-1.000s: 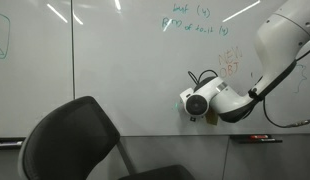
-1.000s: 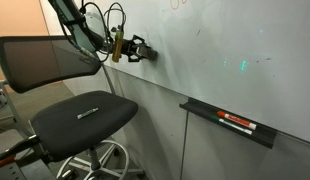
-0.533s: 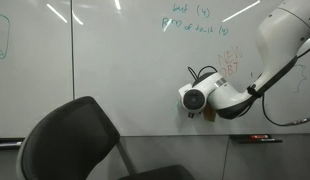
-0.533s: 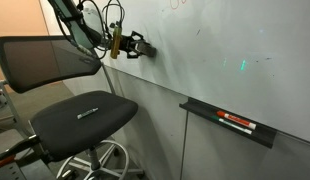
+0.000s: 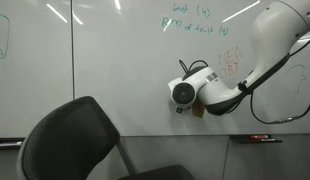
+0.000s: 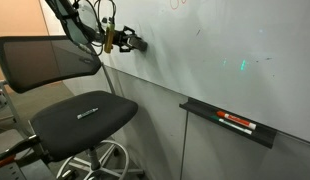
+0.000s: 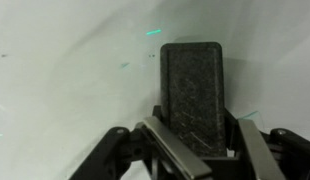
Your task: Rub something off the board
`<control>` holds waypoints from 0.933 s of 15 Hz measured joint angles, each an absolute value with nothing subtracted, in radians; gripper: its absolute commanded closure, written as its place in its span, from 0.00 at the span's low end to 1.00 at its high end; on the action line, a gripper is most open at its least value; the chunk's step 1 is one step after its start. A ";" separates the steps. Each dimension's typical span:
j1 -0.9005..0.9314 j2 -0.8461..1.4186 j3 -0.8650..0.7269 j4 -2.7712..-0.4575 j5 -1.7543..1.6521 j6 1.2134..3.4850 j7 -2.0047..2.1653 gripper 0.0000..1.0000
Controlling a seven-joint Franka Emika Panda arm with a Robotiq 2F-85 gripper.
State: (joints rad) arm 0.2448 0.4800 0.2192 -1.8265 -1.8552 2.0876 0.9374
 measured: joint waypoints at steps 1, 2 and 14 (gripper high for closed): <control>0.251 0.484 0.220 -1.817 -1.855 2.088 0.937 0.69; 0.255 0.487 0.220 -1.810 -1.855 2.087 0.937 0.69; 0.250 0.559 0.201 -1.823 -1.856 2.036 0.938 0.69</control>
